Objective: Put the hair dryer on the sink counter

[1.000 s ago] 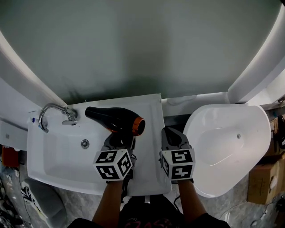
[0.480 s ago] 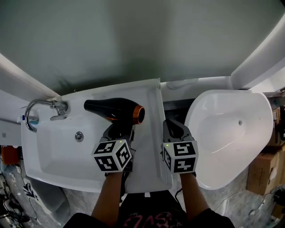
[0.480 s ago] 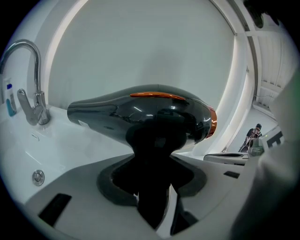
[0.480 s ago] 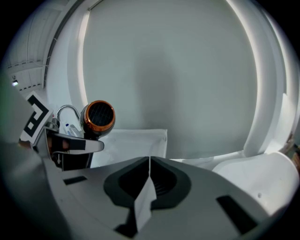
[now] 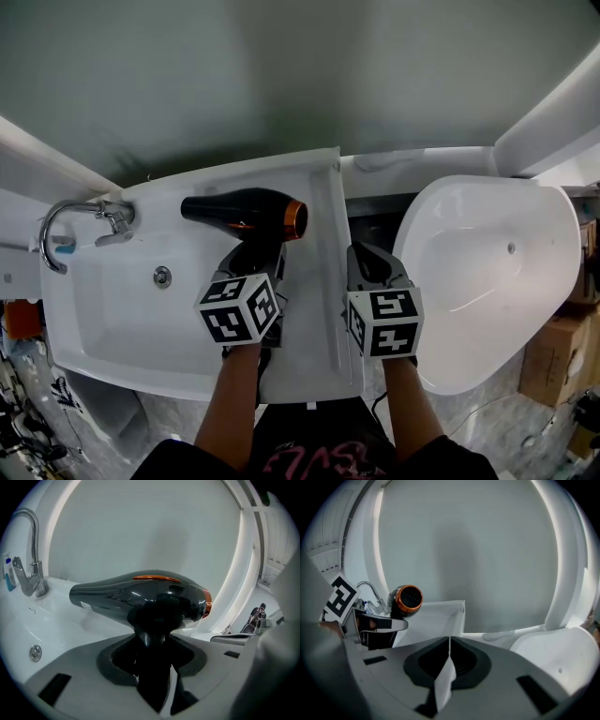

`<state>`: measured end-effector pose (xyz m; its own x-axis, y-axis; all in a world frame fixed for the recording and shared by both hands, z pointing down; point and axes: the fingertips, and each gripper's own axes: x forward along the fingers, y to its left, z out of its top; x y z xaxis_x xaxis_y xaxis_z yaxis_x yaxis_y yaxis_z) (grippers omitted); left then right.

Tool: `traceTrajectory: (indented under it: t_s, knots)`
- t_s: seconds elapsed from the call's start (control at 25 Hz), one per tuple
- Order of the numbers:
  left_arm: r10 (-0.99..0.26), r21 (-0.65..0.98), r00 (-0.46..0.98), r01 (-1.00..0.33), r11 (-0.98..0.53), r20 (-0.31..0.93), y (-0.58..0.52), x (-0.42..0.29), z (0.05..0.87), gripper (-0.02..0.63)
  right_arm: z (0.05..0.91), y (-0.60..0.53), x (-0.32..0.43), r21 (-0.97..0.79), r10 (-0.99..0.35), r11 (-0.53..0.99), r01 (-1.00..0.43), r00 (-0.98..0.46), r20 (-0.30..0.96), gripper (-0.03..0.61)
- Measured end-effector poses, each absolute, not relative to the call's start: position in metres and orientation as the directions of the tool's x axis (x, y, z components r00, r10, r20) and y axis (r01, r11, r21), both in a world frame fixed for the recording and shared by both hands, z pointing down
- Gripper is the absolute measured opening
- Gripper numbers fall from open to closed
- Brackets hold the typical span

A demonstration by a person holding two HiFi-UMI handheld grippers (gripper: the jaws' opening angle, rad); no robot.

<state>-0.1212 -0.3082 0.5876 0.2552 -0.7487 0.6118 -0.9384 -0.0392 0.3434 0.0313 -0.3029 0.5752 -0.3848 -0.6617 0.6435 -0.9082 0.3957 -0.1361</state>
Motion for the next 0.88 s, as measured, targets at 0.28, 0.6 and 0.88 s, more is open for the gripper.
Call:
traceTrajectory:
  t_s: [0.28,0.6,0.88]
  knots:
    - [-0.740,0.344,0.246,-0.939,-0.021,0.626,-0.311,-0.120,0.598,0.183,0.577,-0.307,0.030,-0.143,-0.658,0.402,-0.904,-0.394,0.642,0.023]
    - [-0.720,0.340,0.252,-0.940,-0.023,0.646,-0.311,-0.120,0.608,0.186,0.579,-0.309,0.028,-0.143,-0.654,0.401,-0.905,-0.393,0.646,0.023]
    - [-0.707,0.320,0.260,-0.946,-0.050,0.658,-0.307,-0.112,0.614,0.187,0.575,-0.306,0.033,-0.138,-0.659,0.397,-0.908,-0.386,0.646,0.023]
